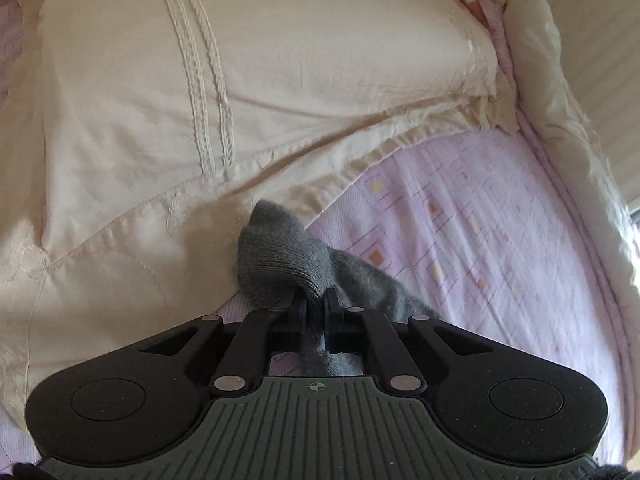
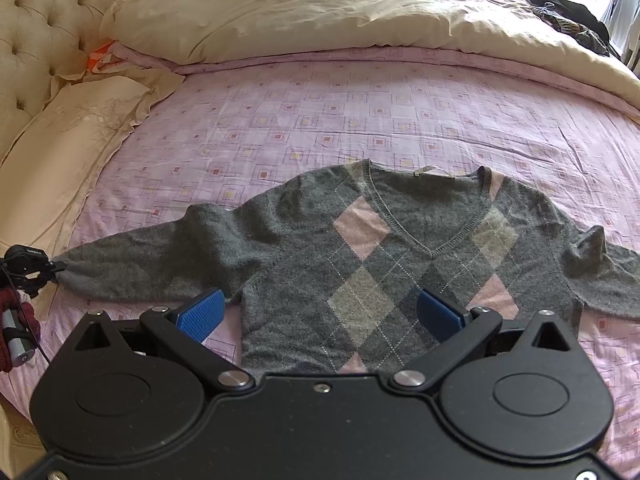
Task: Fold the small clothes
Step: 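Grasp the sweater sleeve cuff with the left tool and lift it, then fold the held sleeve across the sweater body with the left tool, release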
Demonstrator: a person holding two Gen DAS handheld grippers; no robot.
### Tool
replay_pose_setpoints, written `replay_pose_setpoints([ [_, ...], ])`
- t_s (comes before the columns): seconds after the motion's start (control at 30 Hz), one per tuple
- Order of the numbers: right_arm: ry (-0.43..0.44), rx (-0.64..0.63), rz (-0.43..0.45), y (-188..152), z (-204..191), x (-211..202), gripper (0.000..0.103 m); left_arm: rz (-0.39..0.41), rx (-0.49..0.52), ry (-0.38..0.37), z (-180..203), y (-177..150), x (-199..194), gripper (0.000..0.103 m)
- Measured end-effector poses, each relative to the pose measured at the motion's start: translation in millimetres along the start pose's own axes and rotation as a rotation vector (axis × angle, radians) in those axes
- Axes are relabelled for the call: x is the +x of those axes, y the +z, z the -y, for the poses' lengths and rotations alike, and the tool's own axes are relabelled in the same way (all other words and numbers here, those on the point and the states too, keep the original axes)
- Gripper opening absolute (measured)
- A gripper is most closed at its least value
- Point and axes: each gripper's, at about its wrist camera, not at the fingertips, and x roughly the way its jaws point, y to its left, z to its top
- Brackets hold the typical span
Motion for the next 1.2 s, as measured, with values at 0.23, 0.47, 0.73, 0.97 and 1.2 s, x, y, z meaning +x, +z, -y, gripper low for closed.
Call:
replay_pose_setpoints([
  [0.23, 0.015, 0.053, -0.004, -11, 29, -5, 0.102, 0.174, 0.205, 0.008, 43, 9, -72, 0.007],
  [0.47, 0.070, 0.058, -0.010, -22, 59, -6, 0.102, 0.311, 0.364, -0.122, 118, -5, -146, 0.007],
  [0.73, 0.105, 0.101, -0.001, -34, 120, -14, 0.102, 0.367, 0.524, -0.358, 245, -66, -190, 0.007],
  [0.97, 0.086, 0.166, -0.001, -50, 188, -21, 0.102, 0.272, 0.674, -0.491, 338, -157, -168, 0.007],
  [1.2, 0.055, 0.190, -0.020, -65, 236, -20, 0.102, 0.101, 0.760, -0.475, 388, -261, -107, 0.007],
])
